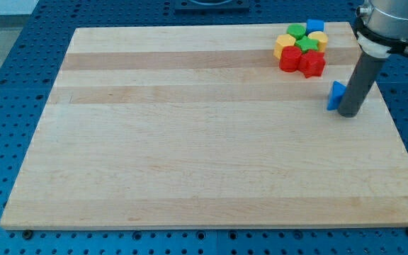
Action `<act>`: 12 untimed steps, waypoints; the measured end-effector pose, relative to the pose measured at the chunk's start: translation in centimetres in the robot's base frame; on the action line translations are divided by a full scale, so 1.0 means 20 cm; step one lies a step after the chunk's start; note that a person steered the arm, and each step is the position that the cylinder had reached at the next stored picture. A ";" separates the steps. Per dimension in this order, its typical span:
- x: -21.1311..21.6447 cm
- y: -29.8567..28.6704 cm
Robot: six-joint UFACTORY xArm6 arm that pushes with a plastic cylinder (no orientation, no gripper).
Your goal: Move the red star to the top left
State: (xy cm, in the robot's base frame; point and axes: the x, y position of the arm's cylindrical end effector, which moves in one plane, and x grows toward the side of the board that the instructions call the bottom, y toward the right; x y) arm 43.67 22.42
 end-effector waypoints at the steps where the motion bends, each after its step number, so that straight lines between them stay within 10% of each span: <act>1: 0.00 0.00; 5: -0.01 0.27; 8: -0.43 0.37; 12: -0.64 -0.20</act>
State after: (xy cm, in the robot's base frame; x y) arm 30.83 18.46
